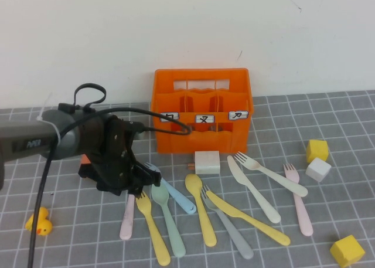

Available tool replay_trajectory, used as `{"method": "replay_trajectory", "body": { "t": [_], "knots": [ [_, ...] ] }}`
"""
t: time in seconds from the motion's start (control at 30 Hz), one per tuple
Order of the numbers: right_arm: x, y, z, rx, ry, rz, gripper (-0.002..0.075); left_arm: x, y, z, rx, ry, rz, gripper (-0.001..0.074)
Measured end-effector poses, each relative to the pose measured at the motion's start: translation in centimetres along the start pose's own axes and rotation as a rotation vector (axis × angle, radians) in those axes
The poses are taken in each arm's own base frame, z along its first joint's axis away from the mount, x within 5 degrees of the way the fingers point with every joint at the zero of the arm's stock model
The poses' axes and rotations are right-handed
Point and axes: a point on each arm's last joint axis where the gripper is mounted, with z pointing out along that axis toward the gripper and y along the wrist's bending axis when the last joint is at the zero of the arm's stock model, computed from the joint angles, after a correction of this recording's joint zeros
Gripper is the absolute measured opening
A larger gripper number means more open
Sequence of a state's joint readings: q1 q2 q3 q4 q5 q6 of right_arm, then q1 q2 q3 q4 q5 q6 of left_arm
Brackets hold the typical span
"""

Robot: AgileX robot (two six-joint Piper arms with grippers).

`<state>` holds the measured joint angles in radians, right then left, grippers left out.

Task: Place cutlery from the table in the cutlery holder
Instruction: Pick up the spoon

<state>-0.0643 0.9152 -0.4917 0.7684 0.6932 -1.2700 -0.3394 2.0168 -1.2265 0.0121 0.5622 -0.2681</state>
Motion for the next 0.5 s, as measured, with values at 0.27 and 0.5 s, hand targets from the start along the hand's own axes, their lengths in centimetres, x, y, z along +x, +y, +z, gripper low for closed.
{"method": "replay_trajectory", "body": {
  "t": [0.27,0.5],
  "knots": [
    [0.0,0.0,0.0,0.0,-0.001,-0.006,-0.0003,0.1,0.1,1.7,-0.011,0.006,0.017,0.0327],
    [0.0,0.0,0.0,-0.001,-0.004,-0.004,-0.0003,0.0,0.3,2.1,-0.04,0.012,-0.017,0.0319]
  ]
}}
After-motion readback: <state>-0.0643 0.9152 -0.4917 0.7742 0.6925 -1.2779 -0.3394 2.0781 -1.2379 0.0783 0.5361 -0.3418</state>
